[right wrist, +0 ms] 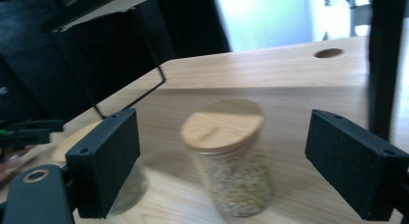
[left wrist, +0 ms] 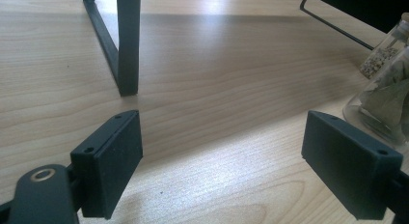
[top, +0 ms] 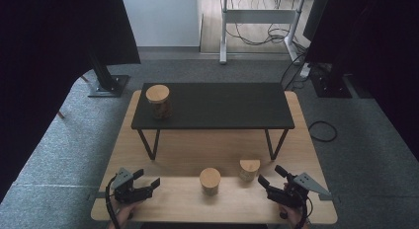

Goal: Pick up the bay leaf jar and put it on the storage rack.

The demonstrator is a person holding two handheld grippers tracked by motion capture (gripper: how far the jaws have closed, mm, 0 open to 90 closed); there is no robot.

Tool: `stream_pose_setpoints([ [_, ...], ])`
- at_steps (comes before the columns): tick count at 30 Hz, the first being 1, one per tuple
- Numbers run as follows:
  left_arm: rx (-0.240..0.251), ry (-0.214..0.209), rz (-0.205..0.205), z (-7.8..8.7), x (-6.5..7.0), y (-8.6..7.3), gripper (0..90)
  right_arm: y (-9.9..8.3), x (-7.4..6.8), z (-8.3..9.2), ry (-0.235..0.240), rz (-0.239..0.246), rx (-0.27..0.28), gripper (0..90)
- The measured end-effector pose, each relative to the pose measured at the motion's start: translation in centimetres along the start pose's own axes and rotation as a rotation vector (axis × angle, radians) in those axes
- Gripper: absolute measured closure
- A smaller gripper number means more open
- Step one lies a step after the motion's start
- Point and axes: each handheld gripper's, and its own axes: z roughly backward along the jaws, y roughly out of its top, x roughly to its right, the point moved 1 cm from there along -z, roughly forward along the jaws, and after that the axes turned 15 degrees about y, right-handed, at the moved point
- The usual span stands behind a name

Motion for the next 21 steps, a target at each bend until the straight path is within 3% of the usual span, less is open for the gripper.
stream_pose_setpoints([
  [8, -0.017, -0.015, 0.01, -0.4, -0.1, -0.2, 13.8, -0.2, -2.1, -0.8, 0.078, 0.065, -0.044, 11.6],
  [21, -0.024, -0.019, 0.03, -0.6, -0.6, -0.3, 14.0, -1.4, -3.7, -2.7, 0.172, 0.09, -0.125, 10.5],
])
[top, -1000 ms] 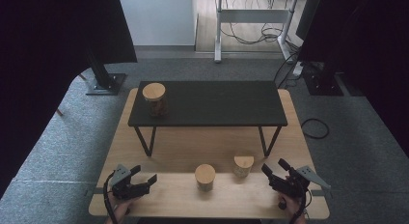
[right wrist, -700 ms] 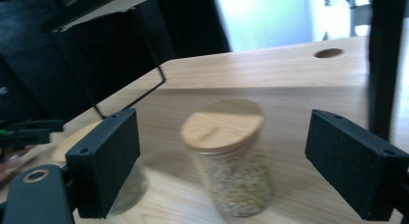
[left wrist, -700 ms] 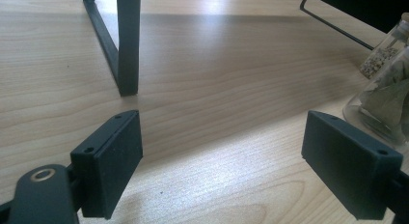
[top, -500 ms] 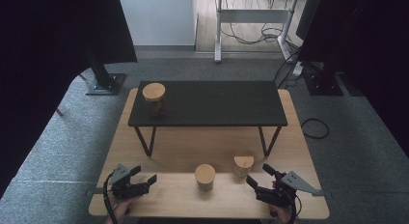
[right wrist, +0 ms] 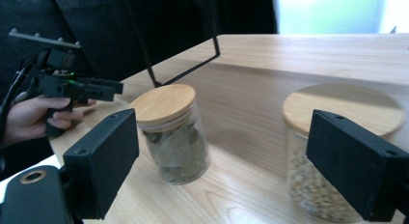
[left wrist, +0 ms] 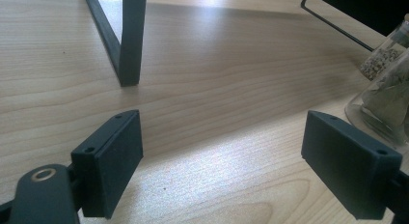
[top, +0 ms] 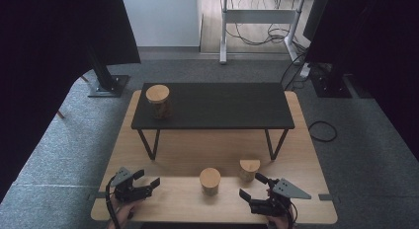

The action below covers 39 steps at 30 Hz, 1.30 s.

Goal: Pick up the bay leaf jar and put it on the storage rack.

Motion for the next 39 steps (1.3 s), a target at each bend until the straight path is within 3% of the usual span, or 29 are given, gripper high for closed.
stream_pose_setpoints([
  [27, -0.019, 0.009, -0.019, -0.2, 0.3, 0.1, 14.2, -1.1, -1.4, -5.1, 0.065, 0.027, -0.107, 9.4],
  [39, -0.019, 0.021, -0.021, -0.2, 0.3, 0.1, 14.4, -1.5, -1.4, -7.4, 0.051, 0.03, -0.14, 9.7],
])
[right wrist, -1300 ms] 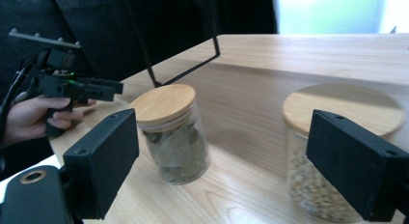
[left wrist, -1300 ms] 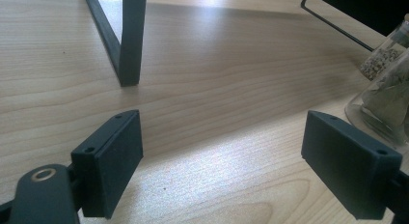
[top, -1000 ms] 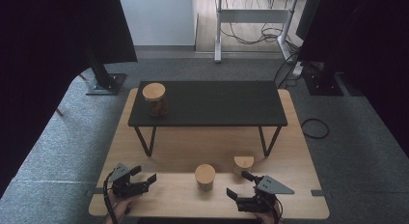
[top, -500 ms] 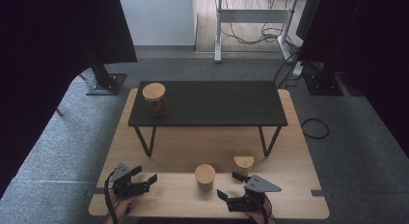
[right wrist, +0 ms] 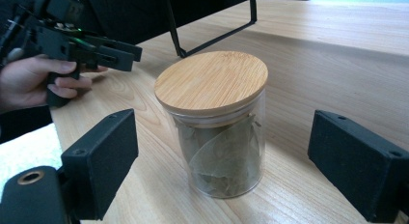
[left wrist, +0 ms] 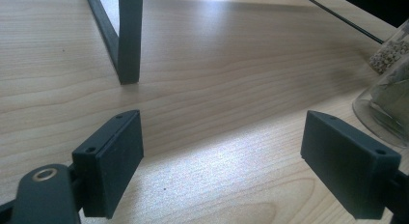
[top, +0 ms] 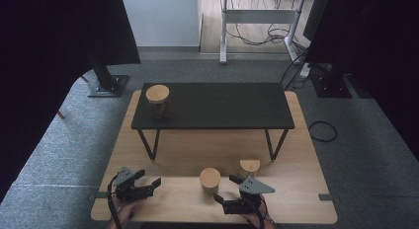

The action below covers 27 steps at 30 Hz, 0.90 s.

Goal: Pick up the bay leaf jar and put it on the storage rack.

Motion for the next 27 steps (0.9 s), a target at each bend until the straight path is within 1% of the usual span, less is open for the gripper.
stream_pose_setpoints([
  [9, 0.003, 0.008, -0.003, 0.0, 0.1, 0.0, 14.6, 0.0, -0.2, -1.6, -0.02, 0.022, -0.035, 9.9],
  [14, -0.001, 0.002, -0.004, 0.0, 0.1, 0.0, 14.6, -0.1, -0.2, -2.6, -0.023, 0.018, -0.052, 10.2],
  [17, 0.0, 0.008, -0.003, 0.0, 0.1, 0.0, 14.6, 0.0, -0.4, -3.1, -0.022, 0.016, -0.057, 10.2],
  [22, -0.003, 0.003, -0.008, 0.0, 0.1, 0.0, 14.6, -0.1, -0.3, -4.1, -0.042, 0.022, -0.076, 10.1],
  [27, -0.009, -0.002, -0.011, -0.1, 0.1, 0.0, 14.6, 0.2, -0.2, -4.8, -0.063, 0.022, -0.078, 10.4],
])
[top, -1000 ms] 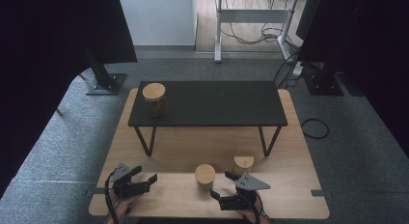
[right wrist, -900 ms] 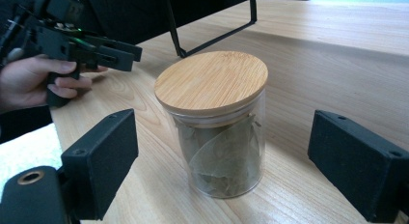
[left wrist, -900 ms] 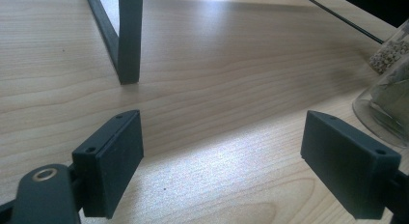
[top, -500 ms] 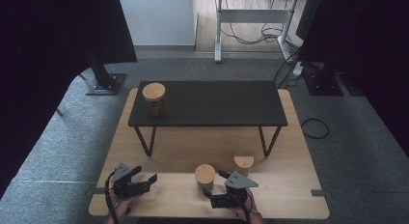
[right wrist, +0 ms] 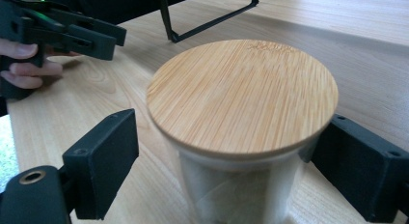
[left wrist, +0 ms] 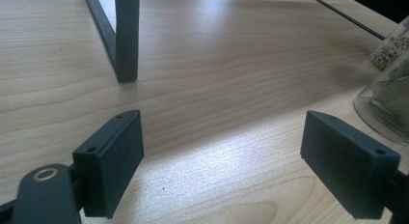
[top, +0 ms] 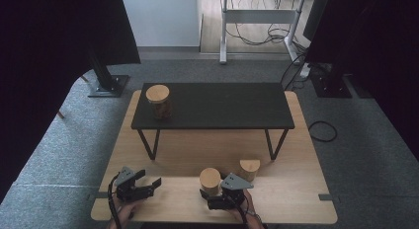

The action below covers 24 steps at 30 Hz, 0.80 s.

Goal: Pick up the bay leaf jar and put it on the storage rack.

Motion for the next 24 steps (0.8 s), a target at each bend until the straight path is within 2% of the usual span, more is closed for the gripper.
stream_pose_setpoints([
  [10, -0.007, -0.002, -0.005, -0.06, 0.03, 0.02, 14.6, -0.1, 0.49, -0.72, -0.07, 0.003, -0.012, 13.3],
  [12, -0.008, -0.001, -0.005, -0.06, 0.04, 0.01, 14.6, -0.07, 0.41, -0.84, -0.07, 0.004, -0.016, 15.8],
  [17, -0.011, -0.001, -0.006, -0.06, 0.06, 0.0, 14.6, 0.34, -0.1, -1.01, -0.106, 0.012, -0.037, 23.8],
  [24, -0.012, 0.0, -0.007, -0.06, 0.07, 0.0, 14.6, 0.38, -0.08, -0.96, -0.114, 0.015, -0.043, 24.2],
])
